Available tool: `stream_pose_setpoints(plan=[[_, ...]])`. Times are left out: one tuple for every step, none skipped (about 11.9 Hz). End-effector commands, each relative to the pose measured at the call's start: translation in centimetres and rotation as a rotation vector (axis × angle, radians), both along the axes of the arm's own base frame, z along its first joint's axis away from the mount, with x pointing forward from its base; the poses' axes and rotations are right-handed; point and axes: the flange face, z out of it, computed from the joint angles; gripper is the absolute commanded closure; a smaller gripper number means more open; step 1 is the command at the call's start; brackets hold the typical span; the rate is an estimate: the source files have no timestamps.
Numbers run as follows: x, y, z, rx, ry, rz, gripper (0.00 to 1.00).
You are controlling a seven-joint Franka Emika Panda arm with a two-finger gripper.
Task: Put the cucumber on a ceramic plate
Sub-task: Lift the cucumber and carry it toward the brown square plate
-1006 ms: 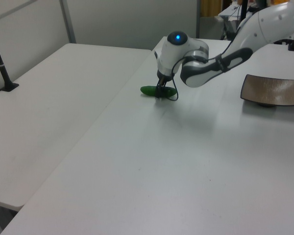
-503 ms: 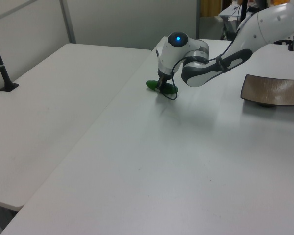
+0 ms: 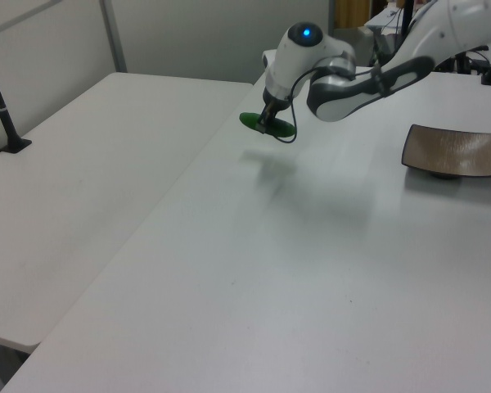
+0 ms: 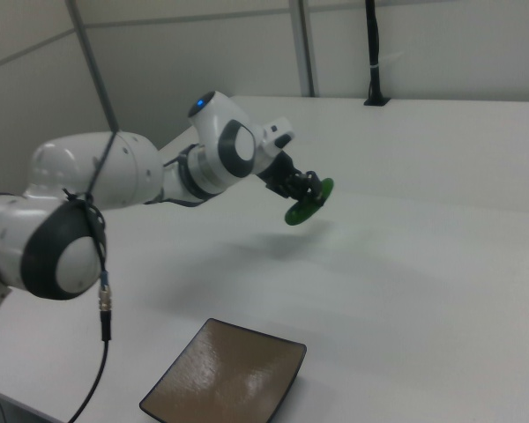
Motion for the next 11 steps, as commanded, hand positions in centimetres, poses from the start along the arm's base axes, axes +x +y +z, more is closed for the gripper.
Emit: stream_pose_setpoints(plan=[[-7.1, 1.1, 3.2, 0.012, 0.068, 0.019, 0.86], [-8.6, 1.4, 3.3, 0.008, 0.084, 0.022, 0.86], [-10.1, 1.8, 3.6, 0.003, 0.096, 0.031, 0.86], [-11.7, 1.9, 3.9, -0.003, 0.107, 0.037, 0.86], [-13.3, 2.0, 3.7, -0.009, 0.123, 0.045, 0.85], [-14.7, 2.0, 4.2, -0.017, 0.126, 0.05, 0.85], [-16.5, 1.9, 5.1, -0.027, 0.13, 0.062, 0.85], [-18.7, 1.8, 5.8, -0.023, 0.148, 0.071, 0.86], [-20.9, 1.9, 6.9, -0.015, 0.154, 0.079, 0.86], [-22.7, 1.7, 8.1, -0.007, 0.164, 0.052, 0.86], [-24.1, 1.1, 9.0, -0.012, 0.218, 0.003, 0.86]])
